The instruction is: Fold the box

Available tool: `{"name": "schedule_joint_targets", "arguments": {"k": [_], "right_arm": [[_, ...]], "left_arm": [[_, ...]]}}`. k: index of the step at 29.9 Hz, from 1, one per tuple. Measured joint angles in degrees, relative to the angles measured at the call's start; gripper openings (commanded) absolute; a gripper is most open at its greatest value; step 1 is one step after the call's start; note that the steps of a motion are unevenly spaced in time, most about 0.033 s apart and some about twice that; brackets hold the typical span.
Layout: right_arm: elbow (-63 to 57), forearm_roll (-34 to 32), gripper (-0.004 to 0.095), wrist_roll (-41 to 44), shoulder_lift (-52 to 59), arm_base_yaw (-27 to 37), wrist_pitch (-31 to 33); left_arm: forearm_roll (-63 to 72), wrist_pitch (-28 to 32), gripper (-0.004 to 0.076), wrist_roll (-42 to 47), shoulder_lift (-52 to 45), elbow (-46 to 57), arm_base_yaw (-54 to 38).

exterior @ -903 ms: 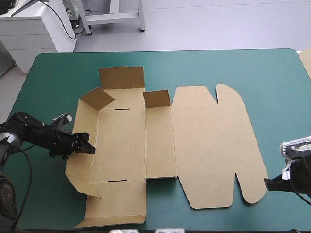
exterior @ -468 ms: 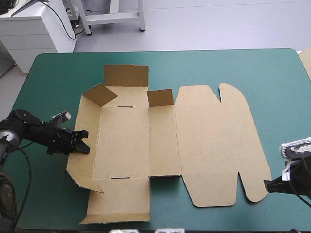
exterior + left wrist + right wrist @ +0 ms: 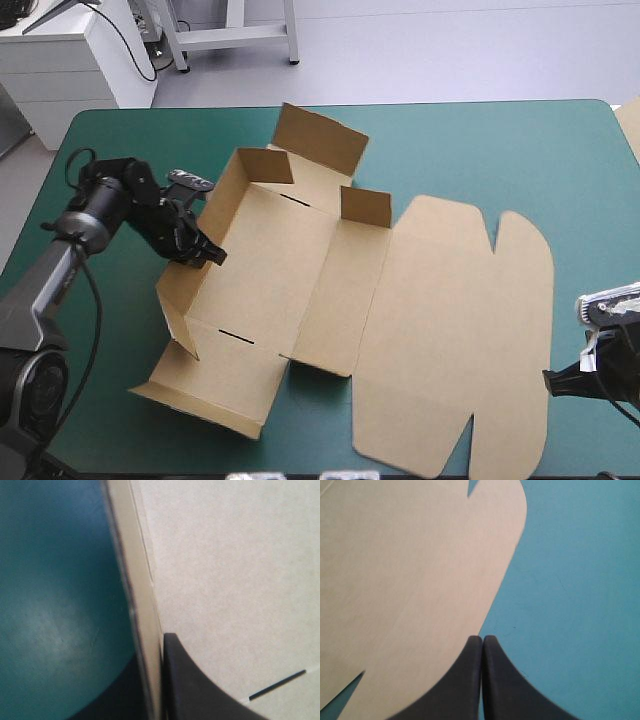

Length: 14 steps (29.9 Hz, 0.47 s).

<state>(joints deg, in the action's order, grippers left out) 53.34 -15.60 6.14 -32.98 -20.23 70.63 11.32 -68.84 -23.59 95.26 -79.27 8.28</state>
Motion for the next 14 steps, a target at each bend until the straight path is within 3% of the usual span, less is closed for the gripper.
{"name": "schedule_joint_targets", "arguments": {"k": [7,14], "right_arm": [[0.0,0.0,-0.0016,0.0,0.0,0.0,1.06],[0.0,-0.05,-0.0016,-0.3,0.05,0.0,1.06]], "left_arm": [[-16.45,0.35,-0.0008,-0.52,6.19,-8.88,11.67],[-25.8,13.21,-0.0008,-0.94,7.0,-10.67,17.08]]}}
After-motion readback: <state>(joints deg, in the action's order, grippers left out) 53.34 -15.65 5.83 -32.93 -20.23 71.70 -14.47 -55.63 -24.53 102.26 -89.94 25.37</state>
